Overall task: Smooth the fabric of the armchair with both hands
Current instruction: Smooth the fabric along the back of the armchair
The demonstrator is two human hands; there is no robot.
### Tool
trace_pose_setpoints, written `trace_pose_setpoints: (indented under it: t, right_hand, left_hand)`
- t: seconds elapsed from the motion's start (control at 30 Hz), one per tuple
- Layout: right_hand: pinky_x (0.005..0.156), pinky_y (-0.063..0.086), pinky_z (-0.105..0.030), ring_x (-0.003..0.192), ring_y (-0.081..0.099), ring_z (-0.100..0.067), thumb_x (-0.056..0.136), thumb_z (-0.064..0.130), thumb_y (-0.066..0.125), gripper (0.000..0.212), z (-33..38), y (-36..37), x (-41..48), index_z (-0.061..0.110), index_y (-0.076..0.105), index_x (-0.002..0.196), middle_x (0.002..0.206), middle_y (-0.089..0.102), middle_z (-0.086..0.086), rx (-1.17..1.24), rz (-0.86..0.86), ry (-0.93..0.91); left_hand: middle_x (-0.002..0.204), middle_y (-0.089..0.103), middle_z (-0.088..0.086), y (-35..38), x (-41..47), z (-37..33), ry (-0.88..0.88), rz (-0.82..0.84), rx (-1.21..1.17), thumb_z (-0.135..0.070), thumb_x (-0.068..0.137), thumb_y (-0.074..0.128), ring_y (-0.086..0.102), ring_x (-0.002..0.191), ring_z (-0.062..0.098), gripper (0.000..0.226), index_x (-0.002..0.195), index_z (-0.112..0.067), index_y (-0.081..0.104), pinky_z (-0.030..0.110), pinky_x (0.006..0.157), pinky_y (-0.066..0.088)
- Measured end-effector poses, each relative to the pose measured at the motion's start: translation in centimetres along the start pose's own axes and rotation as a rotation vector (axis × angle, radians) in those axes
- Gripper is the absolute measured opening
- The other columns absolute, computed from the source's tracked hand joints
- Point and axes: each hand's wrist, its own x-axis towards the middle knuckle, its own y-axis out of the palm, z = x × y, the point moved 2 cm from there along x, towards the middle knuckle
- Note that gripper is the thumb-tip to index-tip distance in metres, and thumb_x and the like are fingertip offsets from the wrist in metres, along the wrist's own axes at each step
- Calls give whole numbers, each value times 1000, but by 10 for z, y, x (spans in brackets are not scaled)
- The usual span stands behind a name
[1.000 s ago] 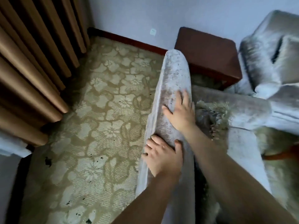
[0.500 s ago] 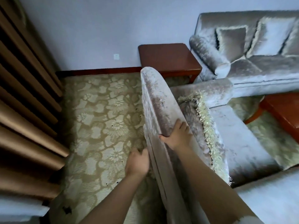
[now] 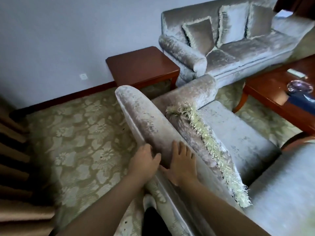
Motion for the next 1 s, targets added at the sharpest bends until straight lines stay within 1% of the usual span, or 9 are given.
trace_pose_setpoints:
  t: [0.1, 0.17, 0.27, 0.37, 0.5, 0.67, 0.77, 0.9, 1.0]
  right_hand:
    - [110, 24, -49, 139, 21, -32, 68, 86, 18, 109, 3, 2, 5, 17, 3, 150, 156, 16, -12, -32, 18, 58]
    - [105, 30, -49, 133, 29, -35, 65, 87, 18, 111, 14, -1, 25, 13, 13, 148, 151, 23, -15, -41, 69, 184]
    - [101, 32, -51, 130, 33, -39, 73, 81, 29, 102, 42, -11, 80, 8, 22, 143, 148, 29, -20, 0, 109, 332]
    - [100, 31, -50, 129, 35, -38, 79, 71, 39, 86, 68, -18, 136, 12, 28, 141, 146, 32, -19, 79, 63, 267]
    - [100, 33, -48, 124, 39, -36, 77, 72, 36, 87, 82, -13, 169, 11, 31, 138, 139, 40, -16, 121, 43, 297]
    - [100, 31, -47, 127, 39, -30, 72, 77, 19, 91, 78, -5, 179, 18, 31, 140, 141, 42, -8, 120, 14, 352]
    - [101, 32, -45, 126, 41, -27, 70, 80, 13, 91, 80, -3, 187, 24, 34, 138, 138, 44, -5, 115, 8, 404]
    - [103, 33, -41, 127, 43, -26, 72, 82, 15, 88, 81, -6, 205, 25, 40, 134, 136, 47, -5, 135, 64, 518]
    - [107, 31, -41, 133, 39, -26, 79, 80, 19, 85, 88, -11, 222, 23, 39, 138, 147, 40, -7, 183, 76, 649]
  left_hand:
    - [120, 47, 6, -12, 62, -14, 371, 40, 383, -45, 89, 47, 49, 110, 26, 43, 120, -15, 44, 39, 88, 43]
    - [128, 44, 8, -22, 101, -16, 613, 94, 622, -47, 88, 45, 45, 113, 27, 48, 125, -16, 40, 39, 88, 39]
    - [134, 42, 7, -41, 159, -8, 810, 166, 809, -45, 87, 44, 43, 116, 26, 49, 128, -18, 40, 39, 88, 37]
    - [136, 41, 6, -55, 215, -9, 799, 134, 921, -42, 90, 40, 42, 119, 25, 47, 131, -19, 38, 40, 91, 37]
    - [142, 36, 8, -52, 266, -10, 716, 210, 959, -44, 91, 39, 38, 127, 26, 54, 137, -16, 34, 41, 102, 32]
    - [145, 33, 8, -40, 292, 4, 914, 288, 857, -57, 88, 35, 32, 131, 26, 66, 141, -16, 32, 38, 103, 27]
    - [152, 25, 8, -39, 314, 17, 924, 392, 824, -62, 89, 29, 23, 138, 24, 71, 145, -19, 25, 42, 108, 22]
    - [154, 23, 1, -49, 348, 37, 976, 527, 724, -62, 91, 28, 24, 139, 20, 69, 147, -23, 22, 40, 111, 15]
    - [154, 22, -4, -54, 374, 46, 1080, 574, 705, -67, 88, 26, 24, 138, 16, 72, 147, -27, 20, 37, 111, 15]
